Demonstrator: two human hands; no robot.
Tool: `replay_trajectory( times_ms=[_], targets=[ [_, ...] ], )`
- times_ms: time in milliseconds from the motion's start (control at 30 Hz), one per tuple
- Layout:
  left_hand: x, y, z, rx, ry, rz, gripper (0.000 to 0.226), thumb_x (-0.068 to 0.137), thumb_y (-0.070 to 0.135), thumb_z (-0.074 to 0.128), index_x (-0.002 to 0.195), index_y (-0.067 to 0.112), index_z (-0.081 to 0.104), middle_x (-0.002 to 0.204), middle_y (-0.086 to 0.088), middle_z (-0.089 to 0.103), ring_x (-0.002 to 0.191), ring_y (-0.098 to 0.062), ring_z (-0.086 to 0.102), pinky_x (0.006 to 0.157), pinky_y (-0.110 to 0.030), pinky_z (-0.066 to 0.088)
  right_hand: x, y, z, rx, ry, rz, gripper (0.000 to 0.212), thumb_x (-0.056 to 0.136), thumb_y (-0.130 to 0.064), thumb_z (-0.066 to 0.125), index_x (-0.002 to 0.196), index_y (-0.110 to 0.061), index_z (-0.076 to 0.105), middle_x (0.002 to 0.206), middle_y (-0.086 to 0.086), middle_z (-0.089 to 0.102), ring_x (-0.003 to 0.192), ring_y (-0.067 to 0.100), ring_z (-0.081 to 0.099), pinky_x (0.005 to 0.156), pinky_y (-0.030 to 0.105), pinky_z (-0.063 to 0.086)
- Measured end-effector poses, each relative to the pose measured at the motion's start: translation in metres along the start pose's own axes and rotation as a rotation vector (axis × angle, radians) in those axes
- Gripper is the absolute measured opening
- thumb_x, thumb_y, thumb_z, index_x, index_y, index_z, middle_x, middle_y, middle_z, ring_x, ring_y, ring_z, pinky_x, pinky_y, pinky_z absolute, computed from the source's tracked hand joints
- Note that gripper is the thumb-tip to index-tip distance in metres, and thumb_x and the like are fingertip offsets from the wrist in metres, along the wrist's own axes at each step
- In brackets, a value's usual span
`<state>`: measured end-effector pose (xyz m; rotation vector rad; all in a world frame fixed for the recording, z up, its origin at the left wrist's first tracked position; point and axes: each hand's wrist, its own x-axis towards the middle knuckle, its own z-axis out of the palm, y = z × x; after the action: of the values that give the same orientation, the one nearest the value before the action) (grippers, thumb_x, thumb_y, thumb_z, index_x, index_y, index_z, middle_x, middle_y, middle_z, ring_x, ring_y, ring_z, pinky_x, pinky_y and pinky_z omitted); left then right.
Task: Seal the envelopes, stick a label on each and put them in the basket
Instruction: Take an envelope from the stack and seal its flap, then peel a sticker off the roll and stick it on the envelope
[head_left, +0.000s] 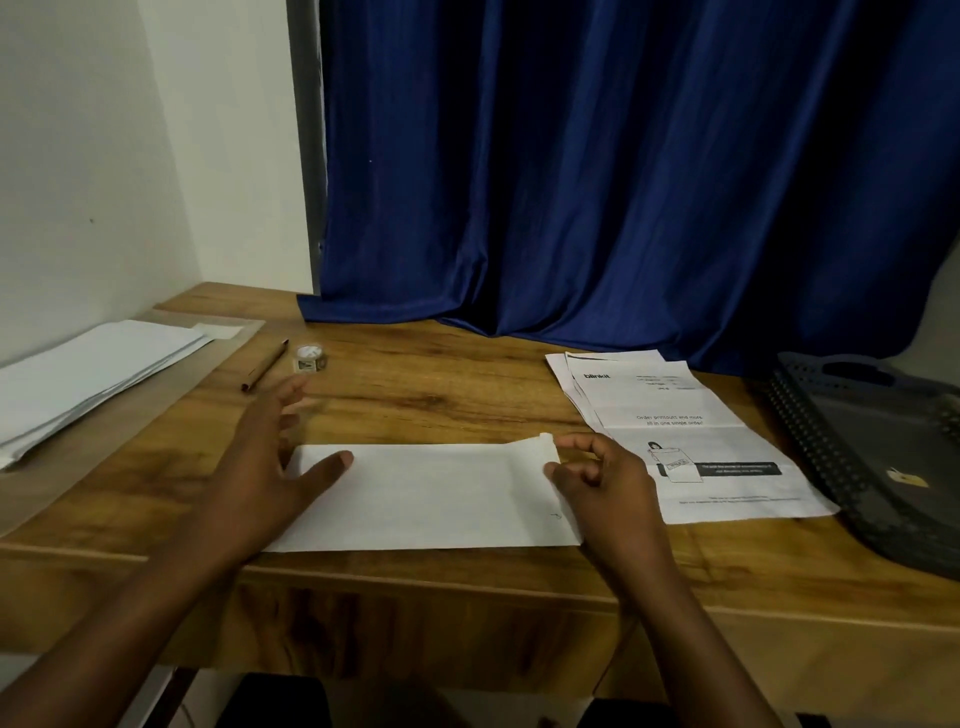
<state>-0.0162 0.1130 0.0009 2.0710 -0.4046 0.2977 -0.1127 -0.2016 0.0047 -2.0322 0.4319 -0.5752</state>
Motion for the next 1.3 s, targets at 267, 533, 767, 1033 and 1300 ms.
replay_trajectory(
  times_ms=[267, 533, 767, 1033, 1300],
  targets=[
    [-0.009, -0.001, 0.009, 0.445, -0.189, 0.174, 0.079, 0.076, 0.083, 0.048, 0.146, 0.047, 0.036, 0.156, 0.012, 0.036, 0.141, -0.012, 0.032, 0.114, -0.041, 0.033, -0.011, -0.004, 0.004, -0.292, 0.062, -0.221, 0.025, 0.09, -0.03, 0.075, 0.114, -0.028, 0.071, 0.104, -0.01, 0.068, 0.085, 0.002, 0.064, 0.074, 0.017, 0.053],
    [-0.013, 0.01, 0.007, 0.508, -0.237, 0.179, 0.075, 0.084, 0.085, 0.038, 0.145, 0.042, 0.042, 0.15, 0.014, 0.045, 0.137, -0.009, 0.039, 0.116, -0.035, 0.029, -0.016, -0.009, 0.003, -0.694, 0.0, -0.37, 0.02, 0.099, -0.029, 0.056, 0.105, -0.023, 0.074, 0.113, 0.0, 0.065, 0.099, 0.015, 0.058, 0.081, 0.025, 0.048],
    [-0.008, 0.008, 0.003, 0.454, -0.268, 0.159, 0.073, 0.079, 0.084, 0.046, 0.141, 0.046, 0.044, 0.144, 0.021, 0.046, 0.132, -0.006, 0.04, 0.112, -0.036, 0.033, -0.022, 0.003, -0.005, -0.636, -0.082, -0.374, 0.036, 0.096, -0.047, 0.058, 0.125, -0.03, 0.07, 0.127, -0.007, 0.062, 0.115, 0.013, 0.054, 0.098, 0.031, 0.047],
    [0.049, 0.008, -0.029, 0.238, -0.17, 0.059, 0.057, 0.075, 0.066, 0.076, 0.125, 0.05, 0.051, 0.111, 0.031, 0.059, 0.103, 0.008, 0.058, 0.078, -0.015, 0.044, -0.02, 0.008, -0.002, -0.62, -0.079, -0.362, 0.037, 0.095, -0.052, 0.056, 0.122, -0.033, 0.071, 0.127, -0.009, 0.062, 0.115, 0.011, 0.055, 0.098, 0.028, 0.046],
    [0.162, -0.017, -0.056, 0.727, -0.34, 0.091, 0.084, 0.084, 0.034, 0.08, 0.153, 0.026, 0.032, 0.155, -0.012, 0.034, 0.125, -0.031, 0.053, 0.101, -0.04, 0.049, -0.018, 0.009, -0.001, -0.568, -0.07, -0.34, 0.036, 0.092, -0.052, 0.061, 0.12, -0.032, 0.073, 0.127, -0.009, 0.062, 0.114, 0.012, 0.055, 0.1, 0.029, 0.045]
  ],
)
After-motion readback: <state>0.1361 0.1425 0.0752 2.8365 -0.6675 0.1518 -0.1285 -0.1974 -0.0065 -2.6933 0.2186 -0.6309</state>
